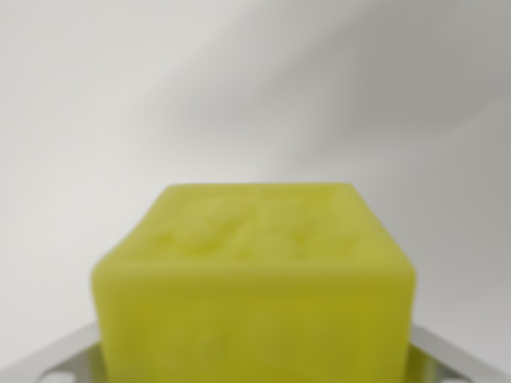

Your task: Pick yellow cube

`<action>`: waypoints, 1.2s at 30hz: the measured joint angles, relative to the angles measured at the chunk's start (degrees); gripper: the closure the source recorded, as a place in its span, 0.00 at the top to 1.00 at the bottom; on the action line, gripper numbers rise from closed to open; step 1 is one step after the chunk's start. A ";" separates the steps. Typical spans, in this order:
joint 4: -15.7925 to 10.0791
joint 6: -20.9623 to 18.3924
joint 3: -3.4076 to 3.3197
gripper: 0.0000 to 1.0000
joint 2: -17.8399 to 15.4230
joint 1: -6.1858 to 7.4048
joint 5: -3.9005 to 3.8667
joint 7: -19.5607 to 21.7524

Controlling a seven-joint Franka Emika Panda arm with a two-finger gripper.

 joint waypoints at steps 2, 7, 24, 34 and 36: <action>0.02 -1.02 0.00 0.00 -0.98 0.00 0.02 -0.02; 0.16 -3.57 0.00 0.00 -3.37 0.01 0.07 -0.05; 1.42 -12.18 0.00 0.00 -10.73 0.02 0.17 -0.13; 2.65 -17.14 0.00 0.00 -14.44 0.02 0.21 -0.16; 2.95 -18.12 0.00 0.00 -15.13 0.02 0.21 -0.16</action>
